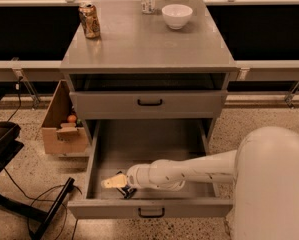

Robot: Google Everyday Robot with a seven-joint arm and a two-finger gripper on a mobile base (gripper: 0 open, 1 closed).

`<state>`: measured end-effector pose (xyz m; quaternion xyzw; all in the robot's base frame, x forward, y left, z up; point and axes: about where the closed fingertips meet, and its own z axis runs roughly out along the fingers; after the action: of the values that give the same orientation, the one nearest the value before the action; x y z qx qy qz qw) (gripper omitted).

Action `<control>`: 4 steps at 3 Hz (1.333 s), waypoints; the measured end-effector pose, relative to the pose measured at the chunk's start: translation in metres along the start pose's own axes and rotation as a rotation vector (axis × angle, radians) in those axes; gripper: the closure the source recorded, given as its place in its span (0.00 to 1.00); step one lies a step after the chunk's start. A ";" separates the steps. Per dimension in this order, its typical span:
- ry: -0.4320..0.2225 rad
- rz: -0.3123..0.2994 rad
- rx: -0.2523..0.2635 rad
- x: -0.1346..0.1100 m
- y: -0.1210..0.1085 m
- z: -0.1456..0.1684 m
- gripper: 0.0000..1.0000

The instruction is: Place rxbar blueberry into middle drawer

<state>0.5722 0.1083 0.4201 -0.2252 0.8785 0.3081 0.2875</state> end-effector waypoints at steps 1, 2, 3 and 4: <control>0.003 -0.004 -0.006 -0.001 0.001 -0.002 0.00; 0.027 -0.037 -0.053 -0.008 0.009 -0.016 0.00; 0.022 -0.069 -0.075 -0.043 0.009 -0.069 0.00; 0.035 -0.145 -0.067 -0.080 0.018 -0.156 0.00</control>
Offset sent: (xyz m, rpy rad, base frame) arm -0.0101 -0.0106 0.0438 0.0193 0.0100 0.1511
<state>0.5629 0.0337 0.5794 -0.3032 0.8540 0.3114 0.2861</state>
